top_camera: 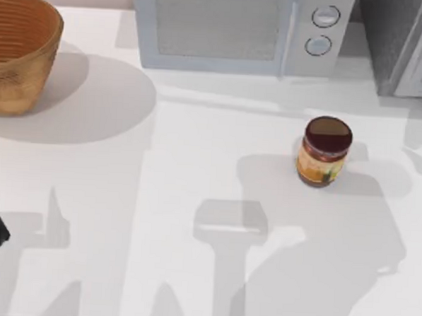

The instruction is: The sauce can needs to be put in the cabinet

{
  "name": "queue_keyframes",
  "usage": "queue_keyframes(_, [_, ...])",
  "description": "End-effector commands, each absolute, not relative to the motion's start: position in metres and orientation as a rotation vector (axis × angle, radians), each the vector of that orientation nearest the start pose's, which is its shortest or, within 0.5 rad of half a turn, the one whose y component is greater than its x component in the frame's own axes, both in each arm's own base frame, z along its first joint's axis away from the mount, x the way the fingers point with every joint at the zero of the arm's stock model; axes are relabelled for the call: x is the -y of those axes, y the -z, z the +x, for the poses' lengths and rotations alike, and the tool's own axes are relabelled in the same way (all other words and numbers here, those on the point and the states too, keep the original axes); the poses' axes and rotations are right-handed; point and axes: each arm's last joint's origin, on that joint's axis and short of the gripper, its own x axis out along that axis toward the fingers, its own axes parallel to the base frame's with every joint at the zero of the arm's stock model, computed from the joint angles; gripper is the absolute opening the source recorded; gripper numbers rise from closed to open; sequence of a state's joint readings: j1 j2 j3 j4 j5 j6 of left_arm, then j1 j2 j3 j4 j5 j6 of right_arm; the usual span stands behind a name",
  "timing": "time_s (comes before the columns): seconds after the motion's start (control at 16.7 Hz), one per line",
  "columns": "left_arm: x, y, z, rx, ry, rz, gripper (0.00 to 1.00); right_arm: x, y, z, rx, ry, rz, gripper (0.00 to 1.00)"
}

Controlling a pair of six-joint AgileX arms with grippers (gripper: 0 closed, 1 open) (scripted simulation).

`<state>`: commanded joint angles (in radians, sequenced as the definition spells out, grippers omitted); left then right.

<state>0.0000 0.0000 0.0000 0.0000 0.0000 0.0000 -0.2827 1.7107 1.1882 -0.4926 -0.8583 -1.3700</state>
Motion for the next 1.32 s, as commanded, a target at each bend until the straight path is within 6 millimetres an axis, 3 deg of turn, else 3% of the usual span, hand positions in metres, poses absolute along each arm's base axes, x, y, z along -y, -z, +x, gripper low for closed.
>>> queue_keyframes(0.36, [0.001,-0.160,0.106,0.000,0.000,0.000,1.00,0.044,-0.138,0.391,-0.276,-1.325,-0.531,1.00])
queue_keyframes(0.78, [0.001,-0.160,0.106,0.000,0.000,0.000,1.00,0.003,-0.058,0.404,-0.189,-1.540,-0.214,1.00])
queue_keyframes(0.96, [0.001,-0.160,0.106,0.000,0.000,0.000,1.00,-0.002,-0.043,0.406,-0.158,-1.555,-0.157,1.00])
queue_keyframes(1.32, [0.001,-0.160,0.106,0.000,0.000,0.000,1.00,0.000,-0.043,0.406,-0.159,-1.550,-0.157,1.00])
